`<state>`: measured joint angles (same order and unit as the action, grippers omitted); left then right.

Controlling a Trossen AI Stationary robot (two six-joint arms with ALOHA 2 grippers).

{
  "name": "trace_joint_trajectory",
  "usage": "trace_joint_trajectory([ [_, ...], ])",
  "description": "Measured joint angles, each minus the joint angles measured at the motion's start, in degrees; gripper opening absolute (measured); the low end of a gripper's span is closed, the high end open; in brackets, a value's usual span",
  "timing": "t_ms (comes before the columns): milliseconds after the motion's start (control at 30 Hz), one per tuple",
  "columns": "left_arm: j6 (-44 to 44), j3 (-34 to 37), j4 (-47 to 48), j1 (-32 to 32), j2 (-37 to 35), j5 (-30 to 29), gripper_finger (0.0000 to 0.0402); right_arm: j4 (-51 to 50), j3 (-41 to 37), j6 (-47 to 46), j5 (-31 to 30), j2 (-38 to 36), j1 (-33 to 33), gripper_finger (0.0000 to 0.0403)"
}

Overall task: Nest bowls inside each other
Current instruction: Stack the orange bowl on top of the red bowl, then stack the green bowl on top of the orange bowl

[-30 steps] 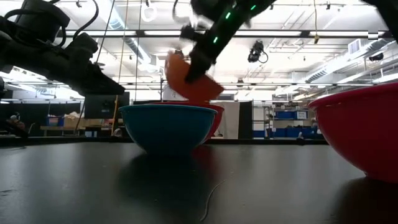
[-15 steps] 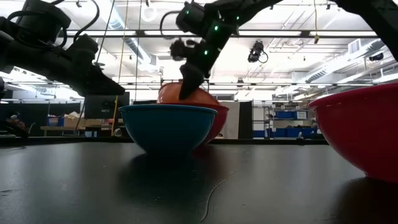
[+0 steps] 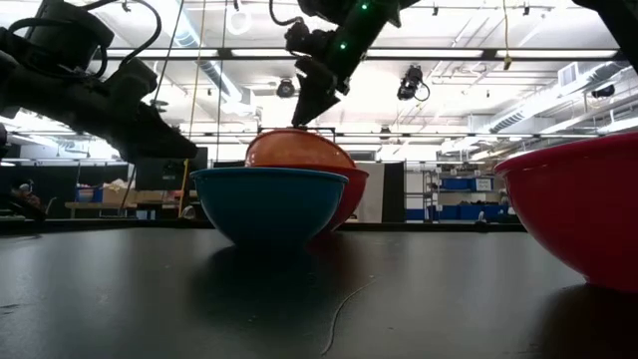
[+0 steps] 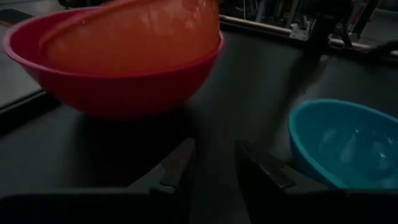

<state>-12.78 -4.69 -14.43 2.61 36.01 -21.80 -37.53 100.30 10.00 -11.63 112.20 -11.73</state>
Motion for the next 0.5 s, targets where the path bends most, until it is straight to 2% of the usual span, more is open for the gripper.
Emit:
trace_joint_trajectory([
  [67,-0.1,0.0,0.2,-0.3,0.0,0.0,0.0117,1.6,-2.5,-0.1,4.9,0.0,-0.2,0.0219],
  [133,-0.2,0.0,0.2,-0.3,0.0,0.0,0.0117,3.4,-5.2,-1.2,6.3,0.1,-0.5,0.0214],
  [367,-1.5,0.0,2.4,-0.3,0.0,0.0,0.0117,11.2,-13.1,-3.0,-0.4,0.1,-1.6,0.0210],
  [500,-1.7,0.0,3.0,-0.3,0.0,0.3,0.0117,12.4,-14.5,-2.3,-7.0,-0.2,-0.7,0.0210],
])
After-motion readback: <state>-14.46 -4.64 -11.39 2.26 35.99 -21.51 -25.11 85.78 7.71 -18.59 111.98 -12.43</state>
